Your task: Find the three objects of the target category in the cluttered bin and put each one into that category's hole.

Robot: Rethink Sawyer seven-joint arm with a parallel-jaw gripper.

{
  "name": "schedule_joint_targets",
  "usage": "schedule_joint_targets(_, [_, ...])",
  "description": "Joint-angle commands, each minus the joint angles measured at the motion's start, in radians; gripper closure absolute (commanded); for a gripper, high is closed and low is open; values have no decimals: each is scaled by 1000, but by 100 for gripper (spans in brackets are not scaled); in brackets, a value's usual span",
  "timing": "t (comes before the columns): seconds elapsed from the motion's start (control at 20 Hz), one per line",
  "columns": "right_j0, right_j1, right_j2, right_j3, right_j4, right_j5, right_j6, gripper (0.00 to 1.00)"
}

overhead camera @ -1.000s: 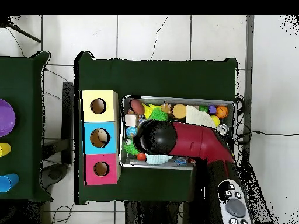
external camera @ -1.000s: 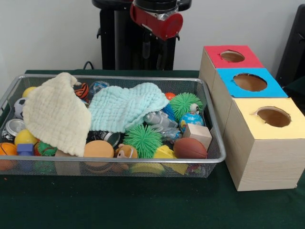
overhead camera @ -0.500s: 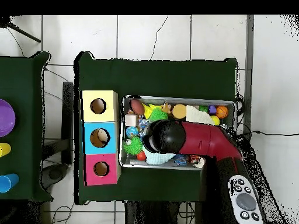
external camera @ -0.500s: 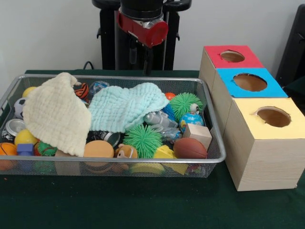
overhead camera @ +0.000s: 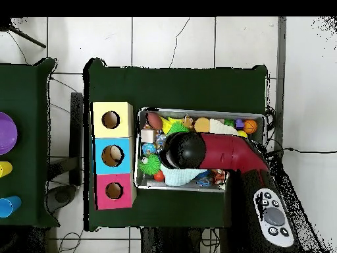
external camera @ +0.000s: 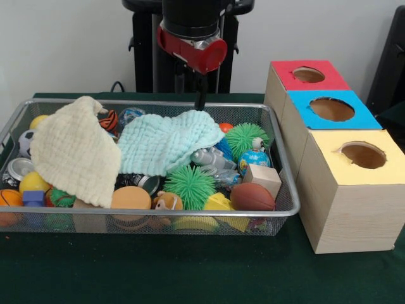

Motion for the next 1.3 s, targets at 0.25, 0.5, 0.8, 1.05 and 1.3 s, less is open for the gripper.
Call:
schedule_joint_targets(0.25, [-51, 88, 143, -102, -55, 113, -268, 0])
schedule_joint_targets(0.5, [-83, 112, 166, -123, -62, 120, -296, 0])
schedule_joint_targets(0.8, [-119, 110, 191, -91, -57, 139, -299, 0])
schedule_joint_targets(1.05, [-125, 109, 186, -65, -82, 130, -288, 0])
schedule_joint_targets(1.3, [-124, 120, 185, -56, -100, 110, -269, 0])
